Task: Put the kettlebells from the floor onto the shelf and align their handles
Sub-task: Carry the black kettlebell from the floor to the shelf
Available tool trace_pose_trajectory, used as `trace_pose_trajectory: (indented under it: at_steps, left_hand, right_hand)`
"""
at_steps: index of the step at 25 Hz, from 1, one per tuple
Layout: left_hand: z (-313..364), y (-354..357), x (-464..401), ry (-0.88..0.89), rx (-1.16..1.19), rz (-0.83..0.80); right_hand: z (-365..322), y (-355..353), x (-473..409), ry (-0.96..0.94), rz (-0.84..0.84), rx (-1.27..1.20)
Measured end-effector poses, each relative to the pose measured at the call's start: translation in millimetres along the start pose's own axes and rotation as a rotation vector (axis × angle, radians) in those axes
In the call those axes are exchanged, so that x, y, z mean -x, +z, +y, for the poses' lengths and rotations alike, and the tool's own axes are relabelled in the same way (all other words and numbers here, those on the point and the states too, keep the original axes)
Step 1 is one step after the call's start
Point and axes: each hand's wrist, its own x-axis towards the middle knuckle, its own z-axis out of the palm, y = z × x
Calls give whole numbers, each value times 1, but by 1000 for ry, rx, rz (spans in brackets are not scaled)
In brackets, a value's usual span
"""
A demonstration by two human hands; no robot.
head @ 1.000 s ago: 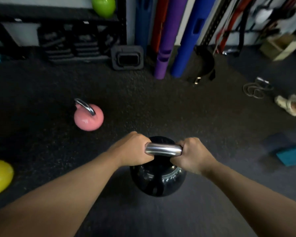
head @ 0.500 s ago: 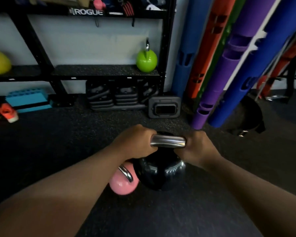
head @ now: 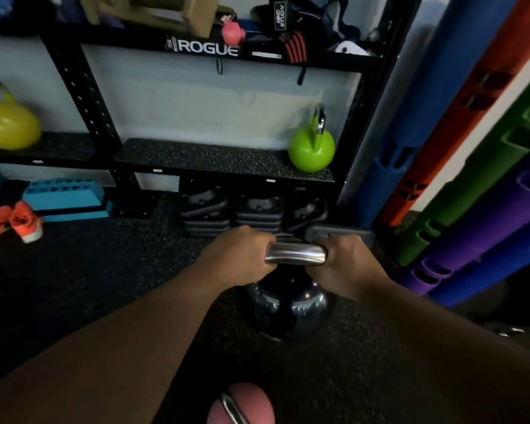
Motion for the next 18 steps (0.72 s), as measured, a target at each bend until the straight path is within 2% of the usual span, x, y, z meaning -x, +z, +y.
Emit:
trace_pose_trajectory:
  at_steps: [6,11,18]
  left_hand:
    - [-98,-39,-111,3,-83,-29]
    - [-161,-38,-216,-33,-146,-24]
    - [-231,-28,-352,-145,-139,13]
  right_hand:
    - [6,25,-148,3,65,-42]
    - [53,50,-266,1,93,-104]
    - [109,64,-418,-217,163,-172]
